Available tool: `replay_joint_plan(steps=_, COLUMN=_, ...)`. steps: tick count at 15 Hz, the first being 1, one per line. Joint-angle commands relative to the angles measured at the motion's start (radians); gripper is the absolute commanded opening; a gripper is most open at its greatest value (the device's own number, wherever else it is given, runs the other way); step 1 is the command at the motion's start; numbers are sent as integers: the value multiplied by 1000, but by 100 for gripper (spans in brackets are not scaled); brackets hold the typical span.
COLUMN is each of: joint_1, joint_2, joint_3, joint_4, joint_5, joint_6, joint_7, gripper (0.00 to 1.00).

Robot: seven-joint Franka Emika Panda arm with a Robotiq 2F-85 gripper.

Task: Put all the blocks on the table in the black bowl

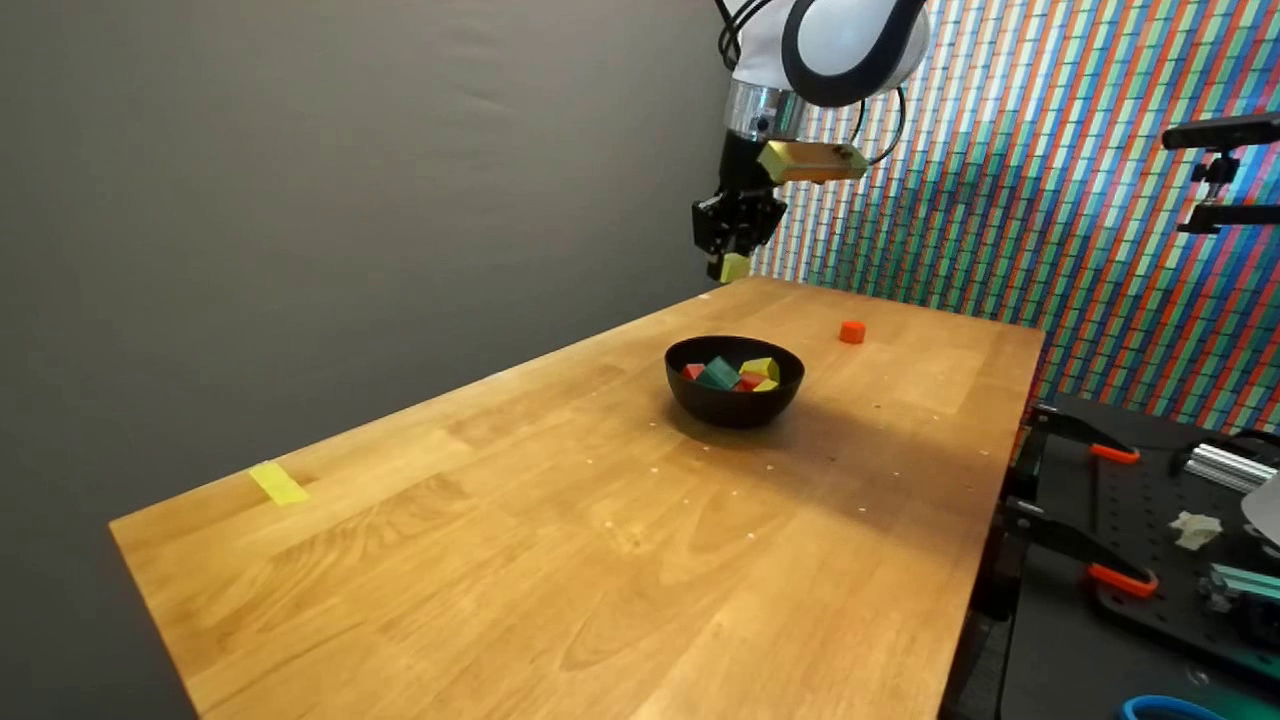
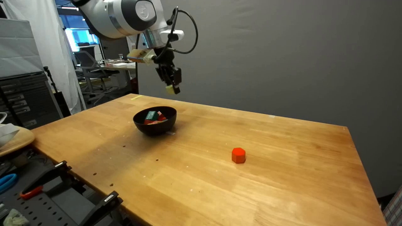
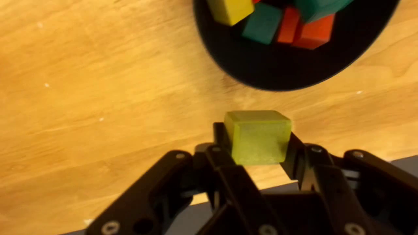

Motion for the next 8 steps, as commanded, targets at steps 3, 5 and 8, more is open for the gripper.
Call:
replay_joint_plan(steps=3, joint_1=-72, joint_2=19, joint_3=98, joint_4=35, joint_5=151, joint_6=-158, joint_7=-38, gripper=17)
replay_joint_plan(steps=5, joint_1=-75, joint_2=37, joint_3=91, joint_4=45, joint_5=135, joint_6=-184, joint_7=-9, gripper=20)
replay_joint_plan(steps=8, joint_1=-92, joint_2=40, joint_3=96, joint_4=50, joint_5=155, joint_6=-186, joint_7=-14, gripper=73)
